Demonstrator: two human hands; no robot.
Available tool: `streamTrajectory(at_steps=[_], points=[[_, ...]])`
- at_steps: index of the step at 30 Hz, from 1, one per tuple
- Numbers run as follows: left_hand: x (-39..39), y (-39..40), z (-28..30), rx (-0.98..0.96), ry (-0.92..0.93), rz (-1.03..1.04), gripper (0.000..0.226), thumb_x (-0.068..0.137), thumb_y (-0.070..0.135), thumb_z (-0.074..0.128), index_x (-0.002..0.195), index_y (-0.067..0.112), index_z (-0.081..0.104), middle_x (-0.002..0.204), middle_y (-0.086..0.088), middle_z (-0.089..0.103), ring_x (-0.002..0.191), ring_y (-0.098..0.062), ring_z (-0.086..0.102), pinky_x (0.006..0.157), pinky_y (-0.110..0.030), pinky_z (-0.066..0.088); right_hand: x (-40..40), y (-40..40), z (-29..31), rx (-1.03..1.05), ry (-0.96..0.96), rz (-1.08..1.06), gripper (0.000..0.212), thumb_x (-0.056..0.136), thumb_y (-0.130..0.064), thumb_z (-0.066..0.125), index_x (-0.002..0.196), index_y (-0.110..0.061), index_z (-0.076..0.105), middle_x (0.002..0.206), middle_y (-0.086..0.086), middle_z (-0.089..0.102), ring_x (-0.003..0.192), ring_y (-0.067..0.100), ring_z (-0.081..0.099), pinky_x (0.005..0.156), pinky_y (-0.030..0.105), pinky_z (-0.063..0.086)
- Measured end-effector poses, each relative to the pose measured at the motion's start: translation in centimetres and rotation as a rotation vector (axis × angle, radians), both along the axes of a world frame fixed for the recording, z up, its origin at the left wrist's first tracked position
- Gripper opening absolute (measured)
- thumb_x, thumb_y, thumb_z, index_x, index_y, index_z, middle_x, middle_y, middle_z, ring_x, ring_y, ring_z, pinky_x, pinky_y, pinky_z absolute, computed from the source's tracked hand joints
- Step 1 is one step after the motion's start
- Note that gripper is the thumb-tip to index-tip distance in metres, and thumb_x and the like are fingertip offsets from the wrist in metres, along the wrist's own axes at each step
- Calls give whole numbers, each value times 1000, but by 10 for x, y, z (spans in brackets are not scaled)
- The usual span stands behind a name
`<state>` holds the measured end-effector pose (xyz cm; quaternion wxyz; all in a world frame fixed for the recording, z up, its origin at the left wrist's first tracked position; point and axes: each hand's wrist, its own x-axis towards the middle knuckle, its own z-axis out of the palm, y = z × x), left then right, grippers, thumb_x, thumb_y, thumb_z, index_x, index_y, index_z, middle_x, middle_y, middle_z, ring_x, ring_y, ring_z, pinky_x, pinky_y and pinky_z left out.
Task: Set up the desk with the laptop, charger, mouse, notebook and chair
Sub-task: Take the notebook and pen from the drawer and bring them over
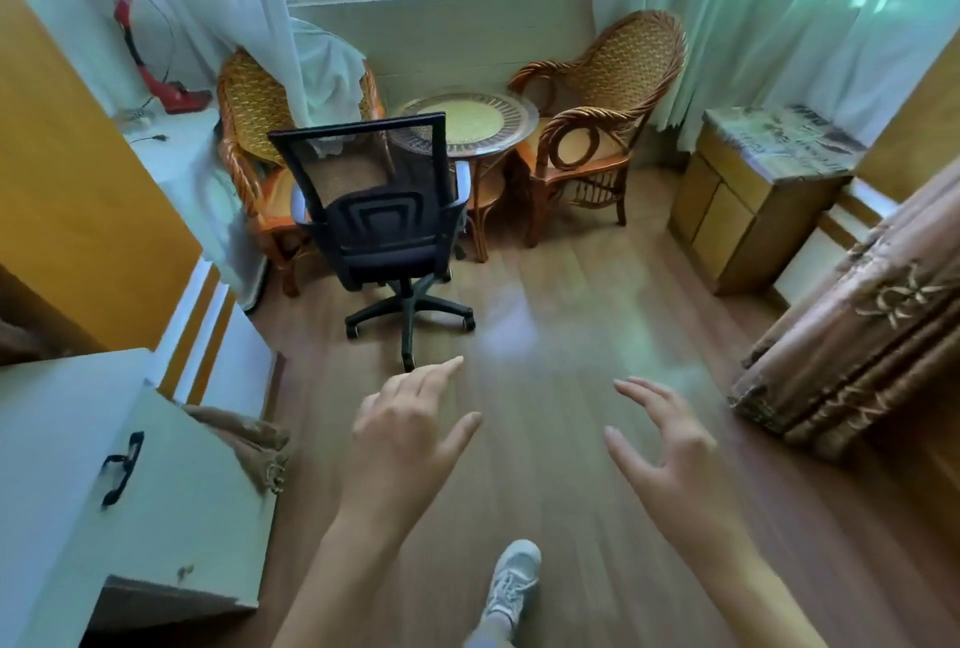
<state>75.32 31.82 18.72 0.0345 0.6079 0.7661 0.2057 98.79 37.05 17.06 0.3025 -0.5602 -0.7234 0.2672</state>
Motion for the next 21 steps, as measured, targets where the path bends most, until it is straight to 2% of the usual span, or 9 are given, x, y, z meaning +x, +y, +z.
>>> streamTrajectory(at_steps=[4,10,18,21], points=[[11,74,-6,-4,-6,-67,57,84,46,65,136,27,51,128,8,61,120,-14,54,93,-32,42,14,55,-4,-11,5,-82,42,80,-14,72,121,-21,62,128,-6,56,119,10,52,92,20,35],[27,198,-9,-9,-17,-191,58,86,47,62,138,28,47,131,11,59,124,-11,50,99,-32,40,31,146,-4,-21,-23,-210,42,80,-17,72,120,-24,62,129,-9,55,119,9,52,92,18,34],[70,338,-3,-19,37,-382,57,86,46,63,137,24,50,128,6,61,121,-16,54,95,-33,42,62,242,-2,6,-73,-375,47,81,-20,71,126,-25,58,131,-8,53,123,10,49,100,33,42],[96,378,-11,-43,47,-450,58,87,49,60,139,26,47,130,7,59,122,-15,52,95,-31,41,83,273,-8,-14,-61,-424,47,80,-19,71,125,-24,59,131,-8,54,121,11,51,100,33,43]])
